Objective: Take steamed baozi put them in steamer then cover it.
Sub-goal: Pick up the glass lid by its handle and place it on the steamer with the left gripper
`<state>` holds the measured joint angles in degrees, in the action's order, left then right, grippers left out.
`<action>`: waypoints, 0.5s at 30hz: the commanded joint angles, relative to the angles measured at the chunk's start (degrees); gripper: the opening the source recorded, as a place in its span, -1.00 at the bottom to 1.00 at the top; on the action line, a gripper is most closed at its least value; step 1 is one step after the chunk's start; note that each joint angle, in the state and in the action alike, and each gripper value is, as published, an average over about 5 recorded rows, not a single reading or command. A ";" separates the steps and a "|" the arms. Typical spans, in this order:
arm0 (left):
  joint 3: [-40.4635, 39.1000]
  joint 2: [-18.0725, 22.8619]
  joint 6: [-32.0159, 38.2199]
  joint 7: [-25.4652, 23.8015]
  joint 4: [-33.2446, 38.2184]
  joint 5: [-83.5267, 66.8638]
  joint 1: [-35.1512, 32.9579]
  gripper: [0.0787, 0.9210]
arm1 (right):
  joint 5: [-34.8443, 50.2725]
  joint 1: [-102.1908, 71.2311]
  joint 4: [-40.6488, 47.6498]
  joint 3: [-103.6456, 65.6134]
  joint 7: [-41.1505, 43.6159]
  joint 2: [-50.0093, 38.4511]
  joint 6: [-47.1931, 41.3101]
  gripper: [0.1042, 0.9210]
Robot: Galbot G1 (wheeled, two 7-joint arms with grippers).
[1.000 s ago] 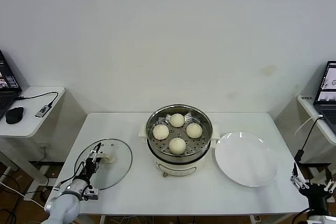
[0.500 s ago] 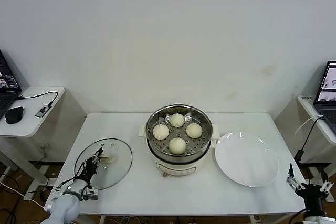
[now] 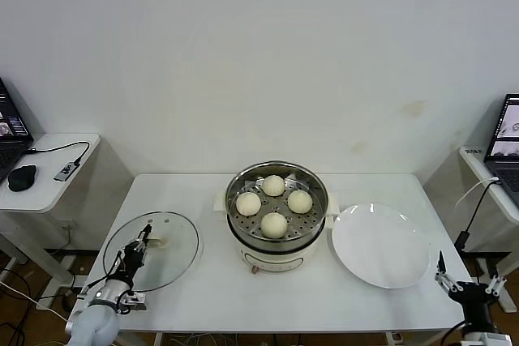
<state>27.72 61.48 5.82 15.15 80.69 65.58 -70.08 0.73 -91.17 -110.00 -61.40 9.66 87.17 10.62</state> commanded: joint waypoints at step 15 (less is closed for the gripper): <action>4.22 -7.26 -19.97 -15.40 40.16 -14.51 -9.27 -0.84 | -3.07 -0.66 -0.83 5.92 0.09 0.31 0.49 0.76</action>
<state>33.34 58.03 -5.69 7.10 105.60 57.80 -79.17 -1.25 -91.86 -110.89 -57.99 9.81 87.31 10.99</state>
